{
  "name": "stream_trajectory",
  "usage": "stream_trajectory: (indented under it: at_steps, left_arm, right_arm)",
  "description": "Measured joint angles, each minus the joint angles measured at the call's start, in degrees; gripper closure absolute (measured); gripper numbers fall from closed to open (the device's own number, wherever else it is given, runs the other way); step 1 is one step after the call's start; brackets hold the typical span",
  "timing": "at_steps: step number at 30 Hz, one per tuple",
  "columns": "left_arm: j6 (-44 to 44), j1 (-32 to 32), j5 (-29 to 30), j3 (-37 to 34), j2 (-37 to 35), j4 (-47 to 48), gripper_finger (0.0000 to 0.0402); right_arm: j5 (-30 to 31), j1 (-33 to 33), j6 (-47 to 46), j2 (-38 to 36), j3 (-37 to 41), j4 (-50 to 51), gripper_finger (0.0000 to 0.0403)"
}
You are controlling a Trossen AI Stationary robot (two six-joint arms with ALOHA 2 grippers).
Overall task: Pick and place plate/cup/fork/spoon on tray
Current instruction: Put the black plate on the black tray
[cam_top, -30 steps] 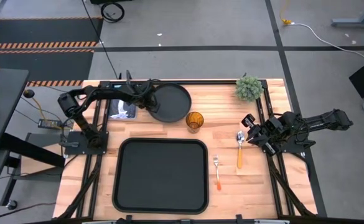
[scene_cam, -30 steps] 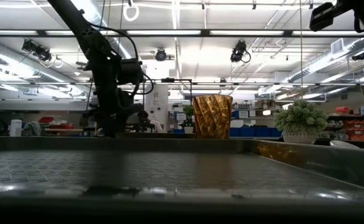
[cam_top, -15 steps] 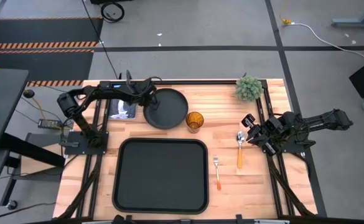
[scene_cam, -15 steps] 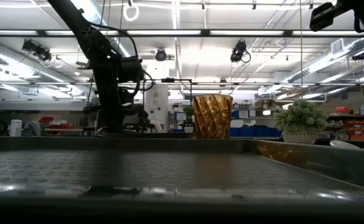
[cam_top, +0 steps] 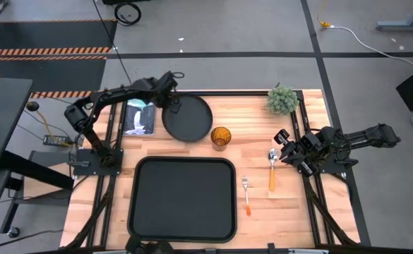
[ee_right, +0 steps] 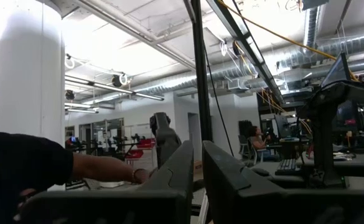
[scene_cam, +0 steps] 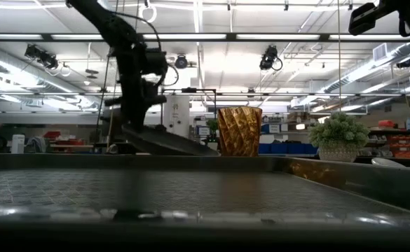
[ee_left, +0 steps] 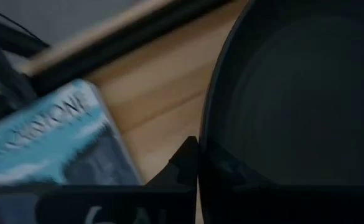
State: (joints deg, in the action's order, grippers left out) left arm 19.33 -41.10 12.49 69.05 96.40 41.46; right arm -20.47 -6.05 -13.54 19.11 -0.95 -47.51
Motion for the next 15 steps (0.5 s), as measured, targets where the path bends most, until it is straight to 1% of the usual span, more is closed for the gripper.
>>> stream_trajectory:
  at_steps: [4, 8, 12, 15]
  left_arm:
    - [-1.7, -0.1, 2.3, 7.3, 0.0, 5.5, 0.0391]
    - [-2.6, -0.7, 2.3, 14.1, 0.0, 9.9, 0.0391]
    - [-4.6, -1.3, 0.7, 20.3, 0.0, 16.1, 0.0391]
    - [-5.6, -1.6, -1.1, 25.1, 0.0, 22.7, 0.0391]
  right_arm:
    - [0.0, 0.0, 0.0, 0.0, 0.0, 0.0, 0.0362]
    - [0.0, 0.0, 0.0, 0.0, 0.0, 0.0, 0.0362]
    - [0.0, 0.0, -0.2, 0.0, 0.0, 0.0, 0.0362]
    - [0.0, 0.0, -0.4, 0.0, 0.0, 0.0, 0.0362]
